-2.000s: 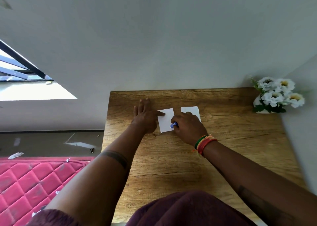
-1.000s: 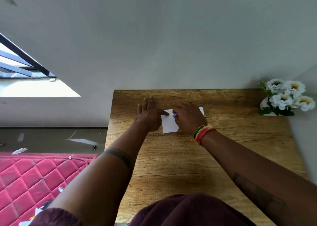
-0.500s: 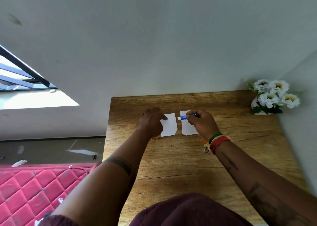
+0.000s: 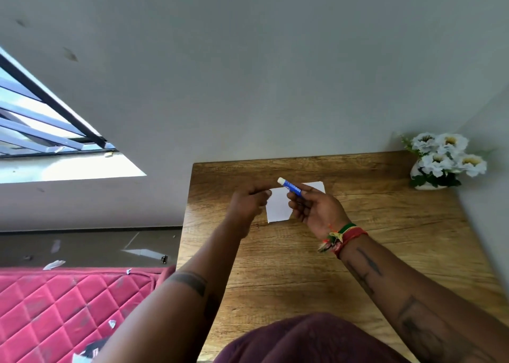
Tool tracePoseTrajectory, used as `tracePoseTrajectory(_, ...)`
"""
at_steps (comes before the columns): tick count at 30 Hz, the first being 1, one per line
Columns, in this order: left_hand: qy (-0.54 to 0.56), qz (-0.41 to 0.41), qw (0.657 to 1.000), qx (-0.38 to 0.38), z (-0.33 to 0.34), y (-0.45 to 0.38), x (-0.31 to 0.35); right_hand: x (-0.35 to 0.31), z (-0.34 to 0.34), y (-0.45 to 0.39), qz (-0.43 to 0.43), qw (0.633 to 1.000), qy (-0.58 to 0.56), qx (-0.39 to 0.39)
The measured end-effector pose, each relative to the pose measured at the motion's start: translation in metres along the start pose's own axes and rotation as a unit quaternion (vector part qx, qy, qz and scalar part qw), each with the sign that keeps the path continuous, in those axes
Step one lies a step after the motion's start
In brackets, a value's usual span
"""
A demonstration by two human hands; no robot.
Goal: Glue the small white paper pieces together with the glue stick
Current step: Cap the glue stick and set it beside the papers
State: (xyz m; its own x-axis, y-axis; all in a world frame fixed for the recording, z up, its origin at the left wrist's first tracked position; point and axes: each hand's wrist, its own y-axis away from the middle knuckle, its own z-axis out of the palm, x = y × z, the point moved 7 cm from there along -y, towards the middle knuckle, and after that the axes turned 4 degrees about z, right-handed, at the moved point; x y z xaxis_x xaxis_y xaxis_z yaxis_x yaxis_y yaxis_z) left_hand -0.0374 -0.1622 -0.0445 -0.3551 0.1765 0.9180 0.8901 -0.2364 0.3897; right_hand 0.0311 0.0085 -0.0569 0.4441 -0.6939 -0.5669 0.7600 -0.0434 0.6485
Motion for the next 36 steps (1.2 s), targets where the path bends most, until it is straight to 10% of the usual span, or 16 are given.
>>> tracePoseTrajectory(9,0.143,0.006,0.988,-0.066,0.024,0.022,0.014,0.009,0.034,0.019,0.006,0.995,0.043,-0.086)
tracePoseTrajectory(18,0.096,0.037,0.994,-0.033,0.013,0.029,0.024,-0.010,0.040,0.039,-0.103,0.912,0.394,-0.056)
tracePoseTrajectory(36,0.069,0.074,0.995,-0.003,0.013,0.044,0.036,-0.015,0.044,0.052,-0.161,0.882,0.444,-0.013)
